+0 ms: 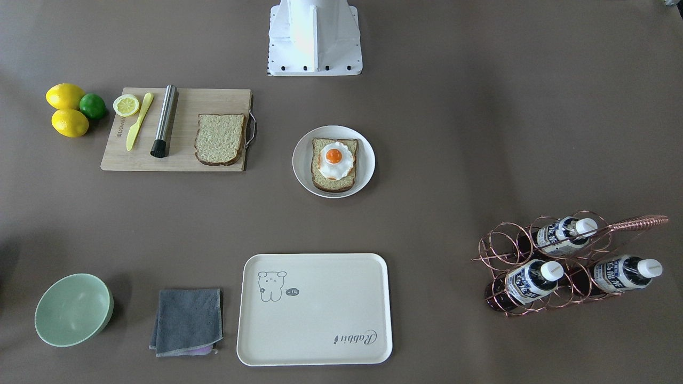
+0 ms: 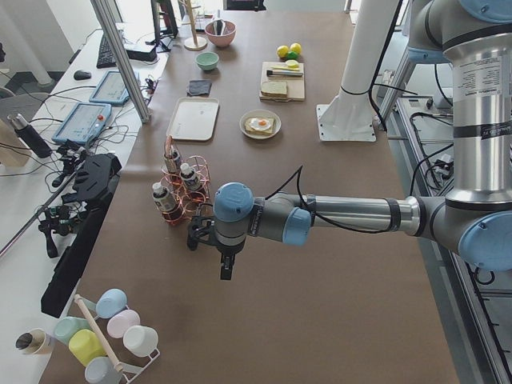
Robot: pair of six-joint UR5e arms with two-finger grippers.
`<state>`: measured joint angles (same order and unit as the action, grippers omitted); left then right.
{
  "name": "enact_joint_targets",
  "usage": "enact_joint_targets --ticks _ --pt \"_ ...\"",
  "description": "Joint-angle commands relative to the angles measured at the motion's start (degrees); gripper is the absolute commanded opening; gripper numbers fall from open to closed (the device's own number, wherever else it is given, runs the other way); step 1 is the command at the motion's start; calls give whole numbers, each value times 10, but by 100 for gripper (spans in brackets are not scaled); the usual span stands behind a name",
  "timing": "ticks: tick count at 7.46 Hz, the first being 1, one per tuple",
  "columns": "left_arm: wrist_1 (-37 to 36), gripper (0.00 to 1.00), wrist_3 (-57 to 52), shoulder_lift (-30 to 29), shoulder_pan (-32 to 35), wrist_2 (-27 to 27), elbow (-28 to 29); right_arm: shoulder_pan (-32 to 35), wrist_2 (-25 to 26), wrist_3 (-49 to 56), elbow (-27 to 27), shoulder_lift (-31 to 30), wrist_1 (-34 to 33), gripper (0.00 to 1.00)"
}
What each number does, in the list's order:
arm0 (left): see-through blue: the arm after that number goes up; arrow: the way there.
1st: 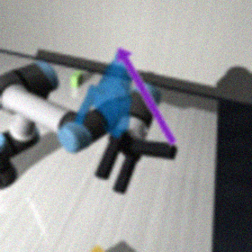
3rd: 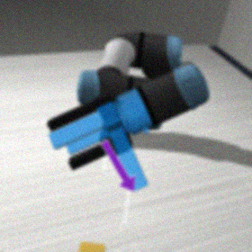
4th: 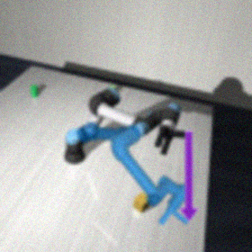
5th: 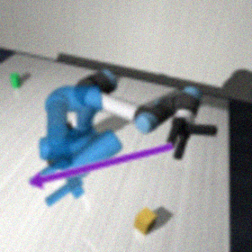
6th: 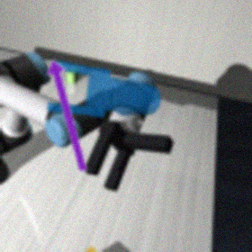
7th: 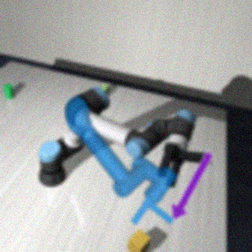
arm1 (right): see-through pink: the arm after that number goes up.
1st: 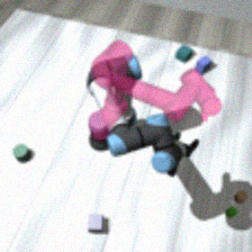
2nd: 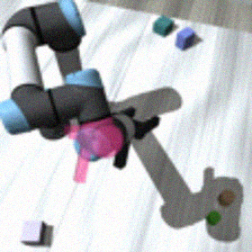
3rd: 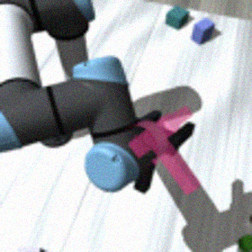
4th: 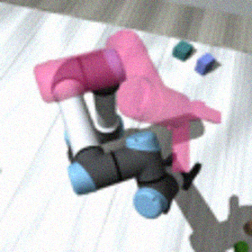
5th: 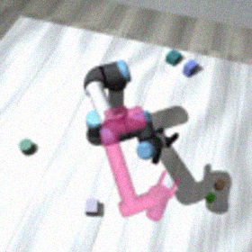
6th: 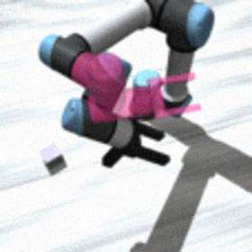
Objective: Make sandwich and place on tray
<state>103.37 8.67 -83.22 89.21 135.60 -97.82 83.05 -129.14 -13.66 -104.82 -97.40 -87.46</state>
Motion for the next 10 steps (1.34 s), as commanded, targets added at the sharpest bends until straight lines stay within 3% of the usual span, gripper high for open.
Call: enact_joint_targets --ticks 1,5,7,9,10 --pt "31 98 4 -4 0 0 3 -3 -2 -3 -2 5 24 100" --pt "94 97 19 -14 -1 2 -8 -20 -15 -5 -17 27 36 100" --pt "178 97 22 -18 -5 10 9 -32 -17 -13 -18 27 83 100" --pt "181 98 20 -41 -31 8 18 -74 -22 -36 -21 54 84 99" --pt "182 99 21 -41 -32 6 19 -106 -29 -100 -22 76 100 100"
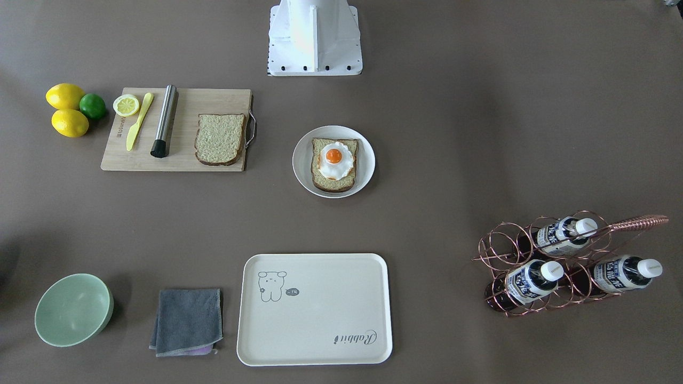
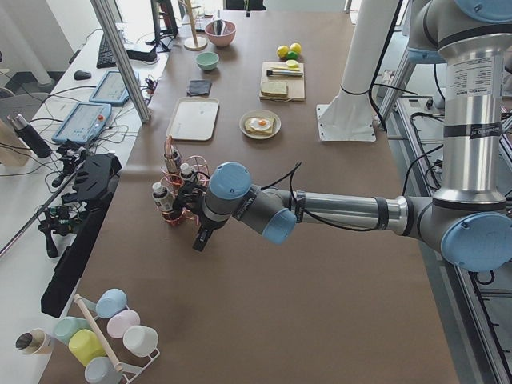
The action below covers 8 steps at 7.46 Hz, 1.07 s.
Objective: Make sandwich and place on tray
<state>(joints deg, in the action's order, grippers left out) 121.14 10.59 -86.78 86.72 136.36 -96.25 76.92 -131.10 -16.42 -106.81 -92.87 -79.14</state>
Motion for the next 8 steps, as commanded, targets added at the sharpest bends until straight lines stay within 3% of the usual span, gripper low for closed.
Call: enact_joint_targets --ticks 1,2,5,7,8 --pt "3 99 2 -4 -7 -1 4 -88 -6 -161 -7 53 21 100" --pt "3 98 3 -4 -9 -1 4 -131 2 -237 -29 69 24 100" --pt "4 98 1 -2 -12 -3 4 -307 123 -485 -92 108 24 99" --pt "4 98 -1 -2 -13 -3 4 -404 219 -569 -92 111 25 98" --pt "3 98 -1 -2 -13 -4 4 -424 232 -584 -95 110 36 97"
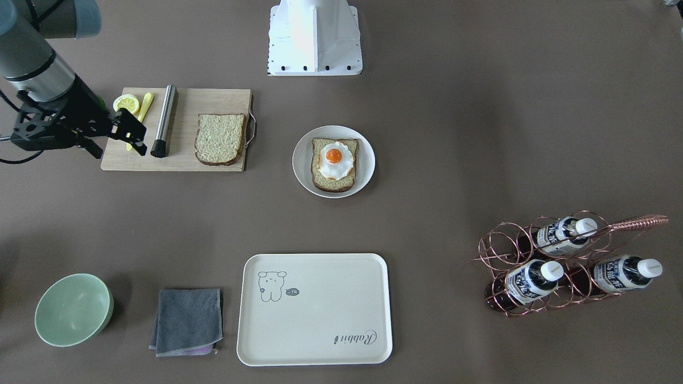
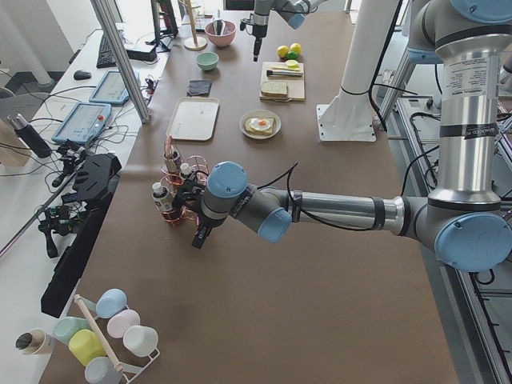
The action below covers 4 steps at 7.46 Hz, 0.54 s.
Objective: Make sandwich and place on tray
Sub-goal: 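Move the right gripper over the bread slice on the cutting board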
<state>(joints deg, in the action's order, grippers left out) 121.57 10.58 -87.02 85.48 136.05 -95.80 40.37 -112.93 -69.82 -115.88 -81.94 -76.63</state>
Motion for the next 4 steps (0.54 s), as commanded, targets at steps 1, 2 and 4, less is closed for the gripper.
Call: enact_joint_targets --ticks 1,2,4 --pt "0 98 -1 0 -1 0 0 -79 73 -66 -3 -8 43 97" --pt "0 98 -1 0 -8 -1 0 -87 76 -75 -3 -9 60 95" --pt "1 98 -1 1 -14 -1 1 -114 99 -92 -2 -19 80 85"
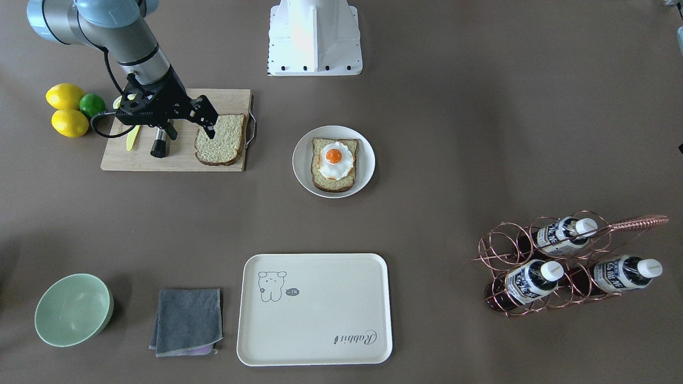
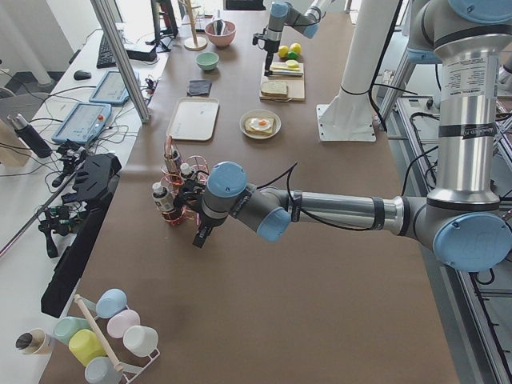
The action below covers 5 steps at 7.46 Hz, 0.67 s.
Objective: Make sandwich and place on tray
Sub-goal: 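Move the right gripper over the bread slice on the cutting board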
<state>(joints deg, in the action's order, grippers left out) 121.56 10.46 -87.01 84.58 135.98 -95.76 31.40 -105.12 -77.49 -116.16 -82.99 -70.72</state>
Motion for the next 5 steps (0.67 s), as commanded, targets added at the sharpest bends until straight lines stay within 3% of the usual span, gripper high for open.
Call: enact_joint_targets --ticks 1,3,5 --pt "1 98 0 6 -5 0 0 -35 28 -28 1 -26 49 80" --pt "2 98 0 7 -5 0 0 -45 36 -34 14 -65 131 78" --pt "3 98 -1 8 -5 0 0 -62 60 -54 26 -65 145 75"
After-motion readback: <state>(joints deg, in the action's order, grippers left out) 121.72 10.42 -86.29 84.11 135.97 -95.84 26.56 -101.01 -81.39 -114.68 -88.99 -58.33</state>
